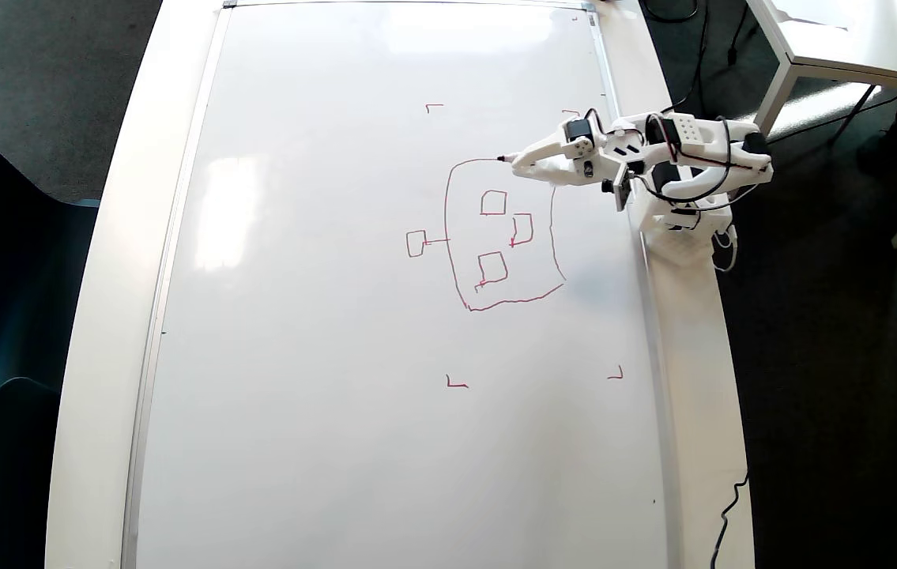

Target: Draw on a whiteboard a robot head using a pen attached to the gripper

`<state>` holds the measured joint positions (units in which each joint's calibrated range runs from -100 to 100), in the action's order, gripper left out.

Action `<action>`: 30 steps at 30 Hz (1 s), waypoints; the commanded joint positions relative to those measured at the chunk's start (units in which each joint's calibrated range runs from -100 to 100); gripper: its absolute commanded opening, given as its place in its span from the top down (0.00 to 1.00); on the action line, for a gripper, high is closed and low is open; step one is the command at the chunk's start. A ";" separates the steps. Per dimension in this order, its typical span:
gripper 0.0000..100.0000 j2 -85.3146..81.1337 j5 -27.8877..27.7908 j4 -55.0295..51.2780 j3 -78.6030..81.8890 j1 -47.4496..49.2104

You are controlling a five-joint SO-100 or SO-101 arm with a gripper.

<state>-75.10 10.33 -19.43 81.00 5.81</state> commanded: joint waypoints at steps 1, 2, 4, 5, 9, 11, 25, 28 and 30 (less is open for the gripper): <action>0.99 -5.87 -1.43 13.26 6.02 0.05; 0.99 -7.55 -1.75 15.86 7.93 0.05; 0.99 -11.24 -2.23 20.29 11.74 0.05; 0.99 -14.42 -2.77 22.64 14.37 0.05; 0.99 -20.12 -3.52 23.77 16.55 -0.02; 0.99 -23.40 -3.52 23.77 16.46 -0.02; 0.99 -23.81 -3.57 62.52 18.37 -0.47; 0.99 -23.81 -3.57 68.51 18.37 -0.47; 0.99 -23.81 -3.57 74.51 18.37 -0.54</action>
<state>-99.07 7.11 46.54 98.99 5.43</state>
